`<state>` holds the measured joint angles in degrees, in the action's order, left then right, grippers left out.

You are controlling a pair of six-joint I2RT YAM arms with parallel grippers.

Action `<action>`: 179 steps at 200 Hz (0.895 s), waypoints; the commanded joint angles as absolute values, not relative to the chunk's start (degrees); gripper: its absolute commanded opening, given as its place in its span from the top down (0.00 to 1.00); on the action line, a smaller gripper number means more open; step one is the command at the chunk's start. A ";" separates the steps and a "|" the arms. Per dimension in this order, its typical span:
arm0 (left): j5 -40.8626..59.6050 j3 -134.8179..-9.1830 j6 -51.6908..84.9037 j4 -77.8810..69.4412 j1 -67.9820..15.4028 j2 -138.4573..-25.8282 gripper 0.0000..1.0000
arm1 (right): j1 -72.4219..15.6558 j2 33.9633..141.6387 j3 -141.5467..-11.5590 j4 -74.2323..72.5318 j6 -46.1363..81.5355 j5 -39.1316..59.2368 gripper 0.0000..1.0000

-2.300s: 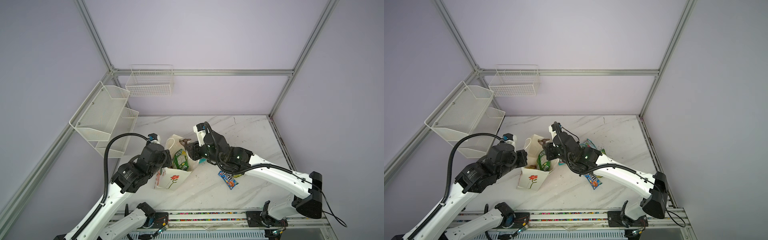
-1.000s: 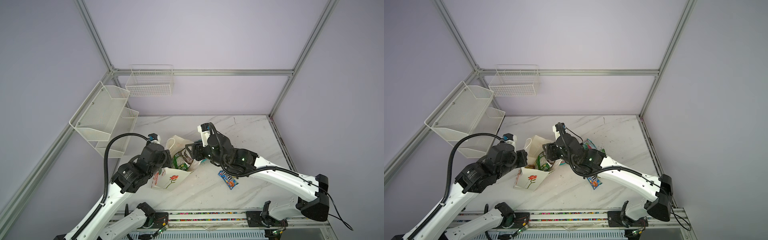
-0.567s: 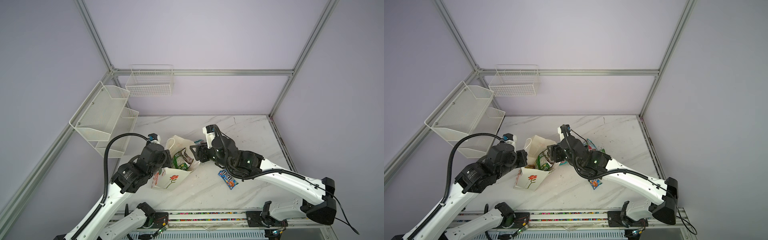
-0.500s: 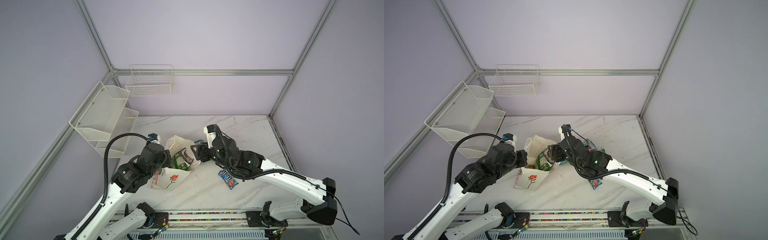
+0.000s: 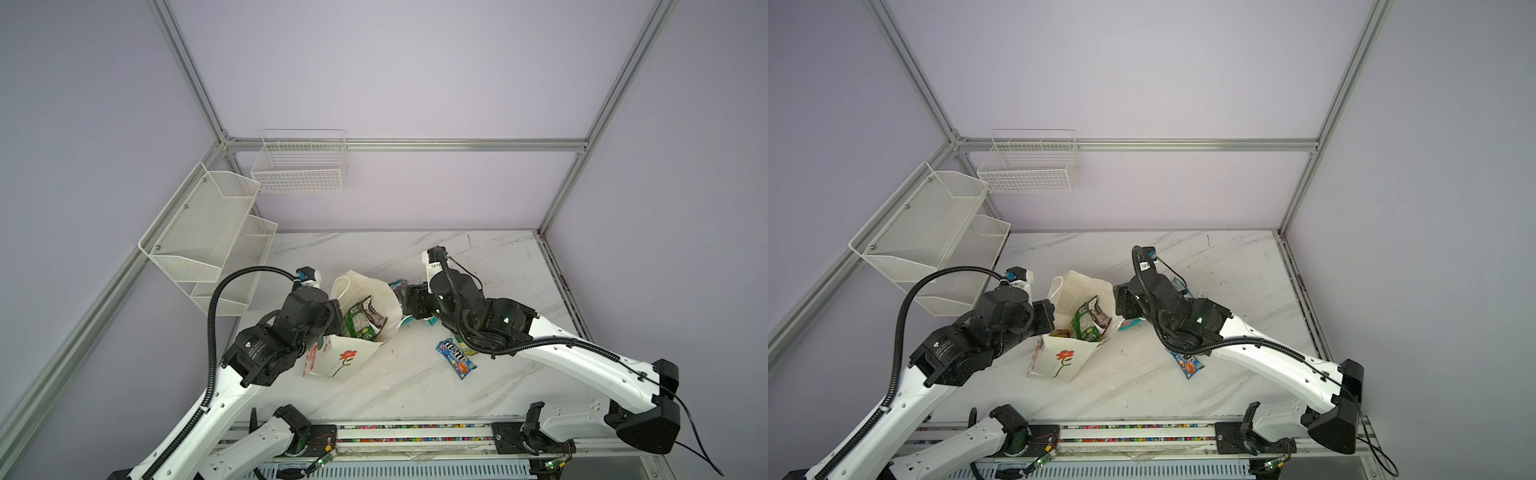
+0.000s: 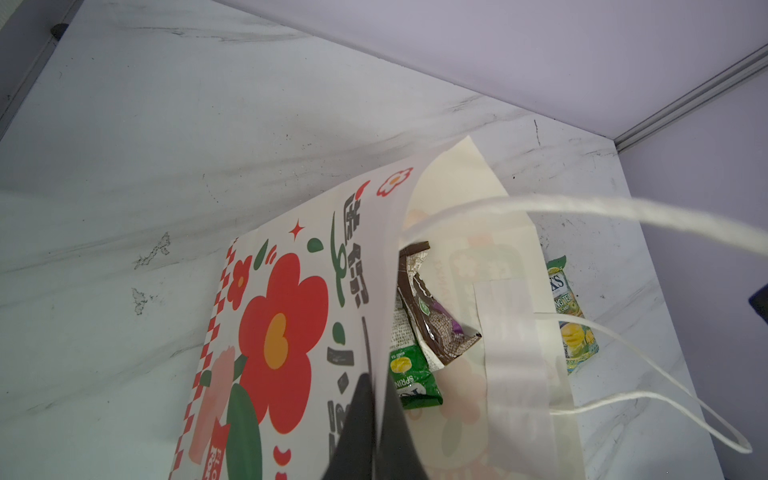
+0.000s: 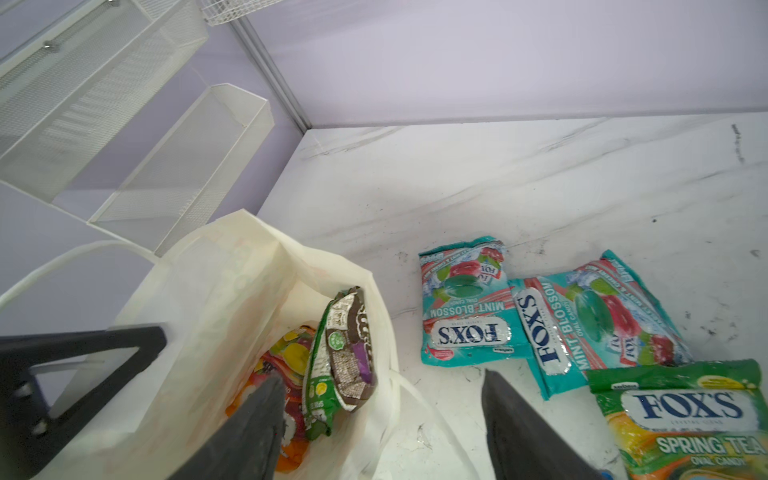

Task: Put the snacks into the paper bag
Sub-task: 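Raise the right gripper out of the paper bag toward the remaining snacks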

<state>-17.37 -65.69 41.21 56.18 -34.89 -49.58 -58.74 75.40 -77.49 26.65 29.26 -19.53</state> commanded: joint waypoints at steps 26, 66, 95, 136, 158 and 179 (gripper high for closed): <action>-18.10 -64.18 41.57 50.13 -34.89 -48.14 1.00 | -53.35 71.43 -76.96 30.38 28.38 -19.53 0.24; -18.04 -64.50 41.56 50.10 -34.89 -48.43 1.00 | -49.68 70.85 -75.25 31.80 28.04 -18.72 0.23; -18.10 -64.47 41.57 50.10 -34.94 -48.38 1.00 | -47.91 70.63 -74.03 32.38 27.86 -18.20 0.23; -17.85 -64.80 41.23 50.17 -34.91 -48.85 1.00 | -46.15 69.98 -71.34 32.55 28.19 -16.72 0.22; -17.59 -65.77 40.66 50.19 -34.89 -49.51 1.00 | -45.80 69.72 -69.52 32.77 28.64 -16.18 0.21; -17.02 -66.77 40.52 50.11 -34.89 -50.62 1.00 | -45.57 69.71 -68.08 33.30 29.15 -15.72 0.20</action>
<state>-17.23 -65.69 41.08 55.99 -34.89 -50.09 -46.11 71.02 -69.56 31.42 28.69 -16.47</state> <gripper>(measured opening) 0.048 0.796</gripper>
